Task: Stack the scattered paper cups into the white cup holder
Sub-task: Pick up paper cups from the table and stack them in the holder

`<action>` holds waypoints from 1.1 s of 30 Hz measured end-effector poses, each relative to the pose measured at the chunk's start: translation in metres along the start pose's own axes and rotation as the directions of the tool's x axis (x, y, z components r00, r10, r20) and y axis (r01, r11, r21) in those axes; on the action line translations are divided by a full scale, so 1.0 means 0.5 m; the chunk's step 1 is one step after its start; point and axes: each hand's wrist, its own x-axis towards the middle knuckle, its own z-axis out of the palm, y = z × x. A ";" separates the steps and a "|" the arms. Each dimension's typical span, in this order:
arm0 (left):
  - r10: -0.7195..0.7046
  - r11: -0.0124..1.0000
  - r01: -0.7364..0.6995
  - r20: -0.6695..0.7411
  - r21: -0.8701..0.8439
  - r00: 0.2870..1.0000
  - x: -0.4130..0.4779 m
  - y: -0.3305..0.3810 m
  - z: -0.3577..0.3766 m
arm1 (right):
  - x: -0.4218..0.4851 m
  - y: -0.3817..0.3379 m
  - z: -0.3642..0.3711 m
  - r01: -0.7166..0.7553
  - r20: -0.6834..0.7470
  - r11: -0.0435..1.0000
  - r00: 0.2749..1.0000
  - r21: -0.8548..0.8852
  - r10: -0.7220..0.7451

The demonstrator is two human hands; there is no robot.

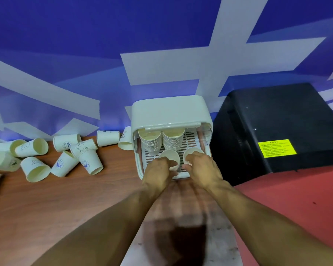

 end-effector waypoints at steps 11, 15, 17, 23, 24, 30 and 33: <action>0.015 0.987 -0.062 -0.297 -0.150 0.955 -0.148 -0.040 -0.122 | -0.059 -0.205 -0.017 0.273 -0.291 0.962 0.921 0.011 -0.258; -0.116 0.989 0.069 -0.392 -0.130 0.913 -0.248 -0.119 -0.174 | -0.075 -0.321 -0.003 0.396 -0.263 0.918 0.887 0.010 -0.380; -0.184 0.981 0.139 -0.432 -0.133 0.883 -0.304 -0.167 -0.203 | -0.082 -0.388 0.006 0.472 -0.239 0.882 0.856 0.000 -0.458; -0.373 0.924 0.349 -0.571 -0.157 0.731 -0.469 -0.313 -0.294 | -0.102 -0.580 0.047 0.613 -0.169 0.790 0.780 0.017 -0.602; -0.395 0.913 0.372 -0.589 -0.166 0.705 -0.493 -0.339 -0.305 | -0.104 -0.609 0.055 0.631 -0.155 0.775 0.769 0.024 -0.621; -0.544 0.828 0.480 -0.625 -0.291 0.559 -0.604 -0.508 -0.349 | -0.102 -0.771 0.123 0.671 -0.085 0.741 0.741 0.041 -0.666; -0.601 0.788 0.515 -0.604 -0.337 0.524 -0.635 -0.615 -0.363 | -0.083 -0.855 0.172 0.669 -0.037 0.742 0.743 0.034 -0.668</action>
